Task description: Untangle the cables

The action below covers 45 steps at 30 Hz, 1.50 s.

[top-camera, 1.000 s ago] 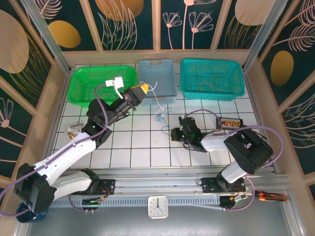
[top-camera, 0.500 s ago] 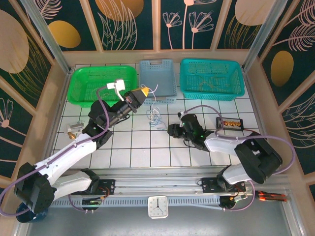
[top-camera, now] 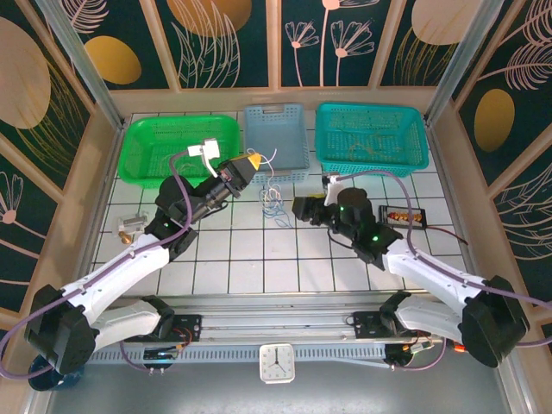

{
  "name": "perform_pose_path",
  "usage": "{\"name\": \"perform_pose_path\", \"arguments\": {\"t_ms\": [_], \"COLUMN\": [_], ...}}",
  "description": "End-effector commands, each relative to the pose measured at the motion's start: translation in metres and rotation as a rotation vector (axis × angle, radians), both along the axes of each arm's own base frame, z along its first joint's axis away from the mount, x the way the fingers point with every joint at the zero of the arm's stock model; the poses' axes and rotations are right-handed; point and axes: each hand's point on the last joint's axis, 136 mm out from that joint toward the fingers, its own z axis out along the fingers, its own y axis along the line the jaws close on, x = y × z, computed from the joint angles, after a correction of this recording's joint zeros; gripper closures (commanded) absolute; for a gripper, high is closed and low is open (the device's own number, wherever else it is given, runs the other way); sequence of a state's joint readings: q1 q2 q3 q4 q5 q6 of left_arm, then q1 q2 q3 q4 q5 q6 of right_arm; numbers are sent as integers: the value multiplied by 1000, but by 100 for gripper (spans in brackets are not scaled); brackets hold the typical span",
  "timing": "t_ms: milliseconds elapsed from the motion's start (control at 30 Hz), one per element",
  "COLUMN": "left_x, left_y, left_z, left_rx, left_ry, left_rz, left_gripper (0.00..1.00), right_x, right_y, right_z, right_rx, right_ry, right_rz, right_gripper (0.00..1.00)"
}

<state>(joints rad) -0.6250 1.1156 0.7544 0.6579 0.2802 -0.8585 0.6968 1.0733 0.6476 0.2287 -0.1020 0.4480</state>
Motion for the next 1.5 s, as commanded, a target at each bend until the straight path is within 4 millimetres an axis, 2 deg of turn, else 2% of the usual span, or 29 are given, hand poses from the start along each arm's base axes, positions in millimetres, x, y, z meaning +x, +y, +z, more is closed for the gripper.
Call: {"name": "perform_pose_path", "arguments": {"t_ms": [0,133,267,533,633,833,967,1133,1167,1200,1400,1433,1467], "left_x": [-3,-2,-2,-4,-6,-9,-12,-16,-15,-18,-21,-21,-21], "left_y": [-3,-6,-7,-5,-4,-3,-2,2,1,3,3,3,3], "left_z": [7,9,13,26,31,47,66,102,101,118,154,158,162], "left_rx": [-30,-38,-46,-69,-80,-122,-147,-189,-186,-205,-237,-237,-237], "left_ry": [-13,-7,-6,-18,-24,-40,-66,-110,-106,-132,-174,-181,-186], "left_rz": [-27,-38,-45,-49,-49,-66,-73,-76,-76,-78,-93,-94,-91], "left_gripper": [100,100,100,100,100,100,100,100,100,100,100,100,100], "right_x": [5,14,19,40,41,44,41,30,28,25,12,10,9], "right_y": [18,45,70,86,88,83,74,59,57,54,39,37,35], "right_z": [39,53,51,24,10,-23,-54,-96,-104,-112,-144,-149,-152], "right_rx": [18,27,34,49,43,9,-10,-27,-31,-34,-55,-59,-64], "right_ry": [-122,-167,-207,-203,-179,-129,-73,14,30,48,119,128,136], "right_rz": [52,112,152,127,127,98,76,48,44,42,11,6,3], "right_gripper": [37,35,35,39,45,67,69,69,69,68,69,70,76]}}
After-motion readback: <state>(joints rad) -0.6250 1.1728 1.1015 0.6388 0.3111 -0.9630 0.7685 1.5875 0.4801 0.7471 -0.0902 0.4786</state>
